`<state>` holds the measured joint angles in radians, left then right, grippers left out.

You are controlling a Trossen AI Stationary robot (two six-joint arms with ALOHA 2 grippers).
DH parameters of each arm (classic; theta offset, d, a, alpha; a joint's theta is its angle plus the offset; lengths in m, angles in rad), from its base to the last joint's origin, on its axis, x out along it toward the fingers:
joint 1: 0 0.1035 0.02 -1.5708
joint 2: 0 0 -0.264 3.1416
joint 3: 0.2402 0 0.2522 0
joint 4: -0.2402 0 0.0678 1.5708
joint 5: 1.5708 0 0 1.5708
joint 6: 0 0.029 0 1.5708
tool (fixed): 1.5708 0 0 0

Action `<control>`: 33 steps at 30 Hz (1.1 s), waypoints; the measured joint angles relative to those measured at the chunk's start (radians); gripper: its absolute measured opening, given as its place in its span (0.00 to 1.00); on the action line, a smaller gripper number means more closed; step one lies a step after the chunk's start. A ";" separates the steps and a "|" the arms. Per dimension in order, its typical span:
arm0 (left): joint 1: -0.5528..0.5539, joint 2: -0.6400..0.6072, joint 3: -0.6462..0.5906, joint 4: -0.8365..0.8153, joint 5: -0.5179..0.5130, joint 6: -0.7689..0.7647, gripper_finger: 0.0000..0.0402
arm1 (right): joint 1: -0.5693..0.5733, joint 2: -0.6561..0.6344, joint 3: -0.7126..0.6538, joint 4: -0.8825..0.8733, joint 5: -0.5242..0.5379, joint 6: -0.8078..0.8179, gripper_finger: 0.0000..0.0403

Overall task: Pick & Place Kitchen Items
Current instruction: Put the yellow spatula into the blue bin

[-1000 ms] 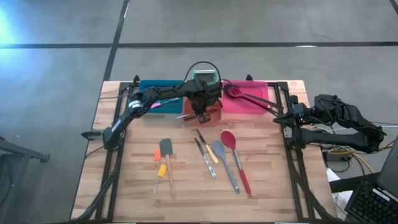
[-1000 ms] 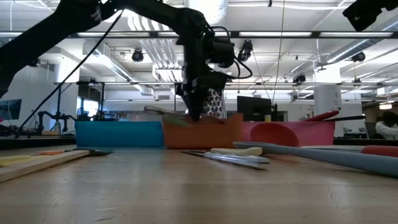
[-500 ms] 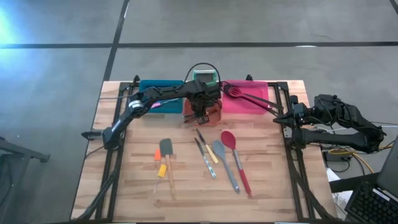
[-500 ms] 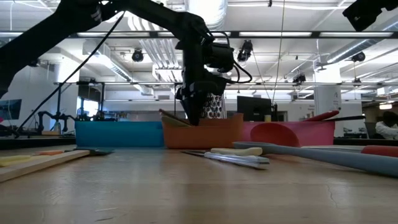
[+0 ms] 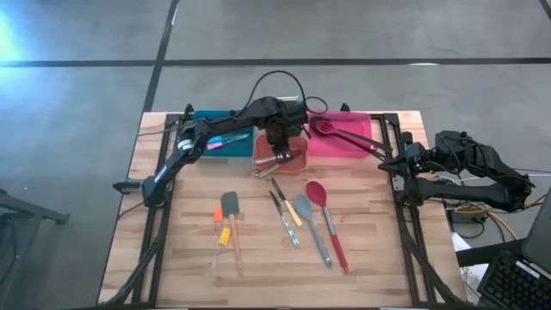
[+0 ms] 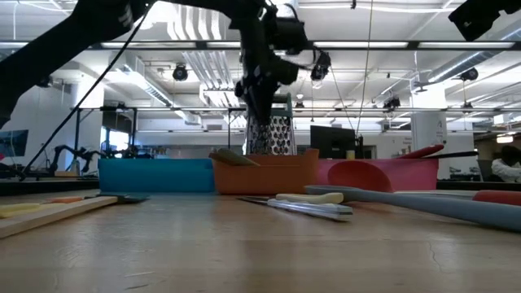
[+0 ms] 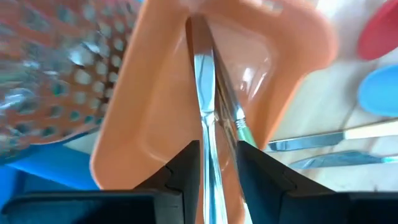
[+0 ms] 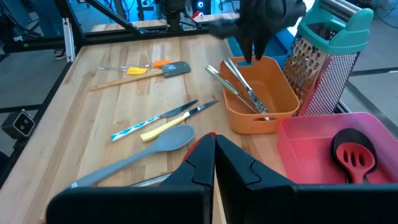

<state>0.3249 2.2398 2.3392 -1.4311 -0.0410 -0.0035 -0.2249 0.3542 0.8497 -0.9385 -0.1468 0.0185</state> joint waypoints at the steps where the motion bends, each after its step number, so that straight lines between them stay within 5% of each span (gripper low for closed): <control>1: -0.002 -0.002 0.019 -0.007 0.000 -0.003 0.27 | 0.000 0.000 0.000 0.000 0.000 0.000 0.02; 16: -0.048 -0.350 -0.057 -0.045 -0.010 -0.112 0.25 | 0.000 0.000 0.000 0.000 0.000 0.000 0.02; 33: -0.295 -0.621 -0.171 0.010 -0.248 -0.274 0.21 | 0.000 0.000 0.000 0.000 0.000 0.000 0.02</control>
<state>0.0300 1.6186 2.1685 -1.4211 -0.2894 -0.2772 -0.2249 0.3542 0.8494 -0.9386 -0.1471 0.0185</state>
